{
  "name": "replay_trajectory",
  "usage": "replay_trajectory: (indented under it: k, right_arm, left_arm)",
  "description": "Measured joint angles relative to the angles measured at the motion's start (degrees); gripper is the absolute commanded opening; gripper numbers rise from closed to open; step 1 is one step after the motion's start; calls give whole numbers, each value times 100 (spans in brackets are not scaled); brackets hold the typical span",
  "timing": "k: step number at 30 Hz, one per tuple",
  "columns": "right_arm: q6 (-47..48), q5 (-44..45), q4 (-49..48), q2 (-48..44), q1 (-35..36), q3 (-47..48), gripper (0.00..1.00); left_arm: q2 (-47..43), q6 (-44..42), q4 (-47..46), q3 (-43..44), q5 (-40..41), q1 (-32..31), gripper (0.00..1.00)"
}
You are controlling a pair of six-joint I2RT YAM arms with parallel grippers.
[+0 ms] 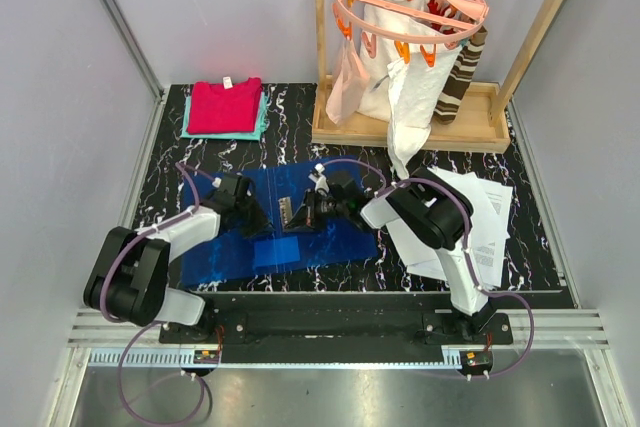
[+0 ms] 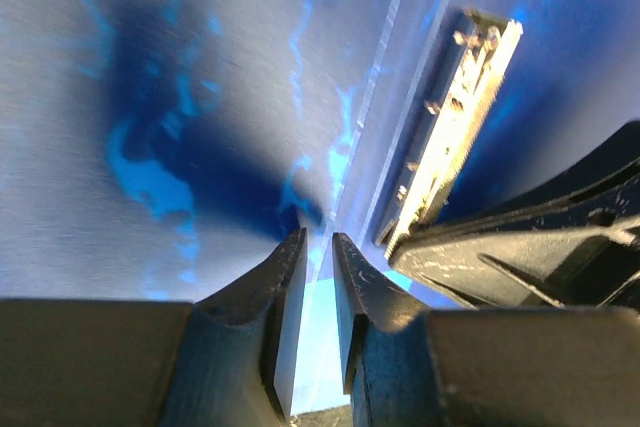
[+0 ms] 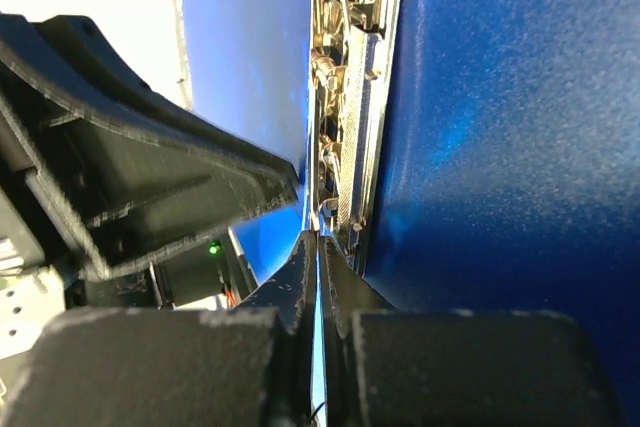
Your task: Put the files into the folder
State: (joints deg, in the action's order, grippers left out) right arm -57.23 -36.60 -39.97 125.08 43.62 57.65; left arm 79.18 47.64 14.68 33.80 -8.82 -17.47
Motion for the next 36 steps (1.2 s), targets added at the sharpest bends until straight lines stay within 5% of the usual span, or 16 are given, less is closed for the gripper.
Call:
replay_trajectory:
  k: [15,27,36]
  right_arm:
    - [1209,1996,3519,-485,518,1338,0]
    - [1565,2627,4006,-579,713,1547,0]
    - [1685,2168,3060,-804,601,979,0]
  left_arm:
    - [544,181,197,474,35,-120,18]
    - [629,186,72,505,-22,-129,17]
    - [632,170,63,505,-31,-129,15]
